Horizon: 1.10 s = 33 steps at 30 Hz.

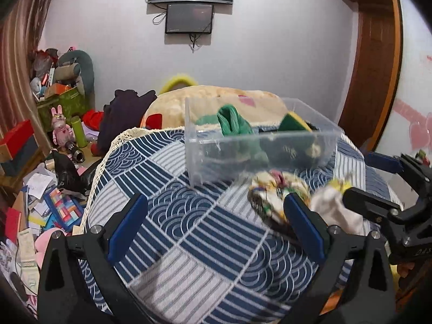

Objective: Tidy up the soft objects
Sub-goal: 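Grasp the white cloth bag with the right tool while the left tool grasps the floral scrunchie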

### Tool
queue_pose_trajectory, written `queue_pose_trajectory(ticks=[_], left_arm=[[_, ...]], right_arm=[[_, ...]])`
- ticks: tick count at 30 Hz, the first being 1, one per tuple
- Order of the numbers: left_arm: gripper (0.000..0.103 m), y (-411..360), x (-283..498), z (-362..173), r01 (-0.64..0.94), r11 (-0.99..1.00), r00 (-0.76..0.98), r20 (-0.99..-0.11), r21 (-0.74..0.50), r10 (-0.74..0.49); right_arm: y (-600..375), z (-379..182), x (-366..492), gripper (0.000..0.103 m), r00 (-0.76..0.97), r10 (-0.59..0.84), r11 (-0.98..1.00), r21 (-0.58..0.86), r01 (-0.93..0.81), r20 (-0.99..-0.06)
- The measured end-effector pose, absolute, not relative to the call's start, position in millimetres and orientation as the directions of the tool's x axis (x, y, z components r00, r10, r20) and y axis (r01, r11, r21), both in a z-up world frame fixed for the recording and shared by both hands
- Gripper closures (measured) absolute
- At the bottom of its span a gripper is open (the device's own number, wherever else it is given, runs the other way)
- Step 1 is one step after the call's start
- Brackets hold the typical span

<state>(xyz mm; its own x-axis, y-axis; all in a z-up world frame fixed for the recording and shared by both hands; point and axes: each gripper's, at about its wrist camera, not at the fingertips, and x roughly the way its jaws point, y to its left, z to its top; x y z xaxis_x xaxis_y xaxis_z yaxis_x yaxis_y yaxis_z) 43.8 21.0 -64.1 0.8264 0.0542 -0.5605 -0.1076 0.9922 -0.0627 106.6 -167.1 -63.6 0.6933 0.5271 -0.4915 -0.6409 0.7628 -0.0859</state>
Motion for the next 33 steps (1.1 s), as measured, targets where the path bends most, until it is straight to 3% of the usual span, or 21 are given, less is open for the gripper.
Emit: queue_pose_trajectory(ticks=[9, 14, 19, 22, 31, 33], left_arm=[[0.001, 18.4, 31.1, -83.1, -0.119, 0.992, 0.796, -0.601, -0.044, 0.069], [0.001, 23.8, 31.3, -86.4, -0.125, 0.989, 0.787, -0.614, -0.073, 0.055], [0.001, 21.8, 34.7, -87.0, -0.12, 0.99, 0.783, -0.621, -0.076, 0.047], [0.001, 16.8, 37.6, -85.1, -0.101, 0.991, 0.786, -0.617, -0.084, 0.028], [0.001, -10.8, 68.7, -77.0, 0.0, 0.994, 0.788, -0.612, -0.109, -0.067], [0.005, -16.8, 80.2, -75.5, -0.007, 0.995, 0.796, -0.602, -0.101, -0.055]], right_arm=[[-148.4, -94.0, 101.0, 0.01, 0.599, 0.565, 0.708, -0.039, -0.705, -0.568], [-141.8, -111.5, 102.7, 0.036, 0.576, 0.542, 0.694, -0.06, -0.717, -0.611], [-147.7, -108.6, 99.8, 0.073, 0.61, 0.531, 0.715, -0.076, -0.695, -0.588], [-160.0, -98.2, 100.2, 0.077, 0.623, 0.551, 0.733, -0.035, -0.68, -0.555], [-190.9, -67.0, 95.4, 0.078, 0.693, 0.566, 0.773, -0.002, -0.634, -0.446], [-196.1, -62.2, 96.6, 0.078, 0.717, 0.549, 0.791, -0.01, -0.611, -0.429]])
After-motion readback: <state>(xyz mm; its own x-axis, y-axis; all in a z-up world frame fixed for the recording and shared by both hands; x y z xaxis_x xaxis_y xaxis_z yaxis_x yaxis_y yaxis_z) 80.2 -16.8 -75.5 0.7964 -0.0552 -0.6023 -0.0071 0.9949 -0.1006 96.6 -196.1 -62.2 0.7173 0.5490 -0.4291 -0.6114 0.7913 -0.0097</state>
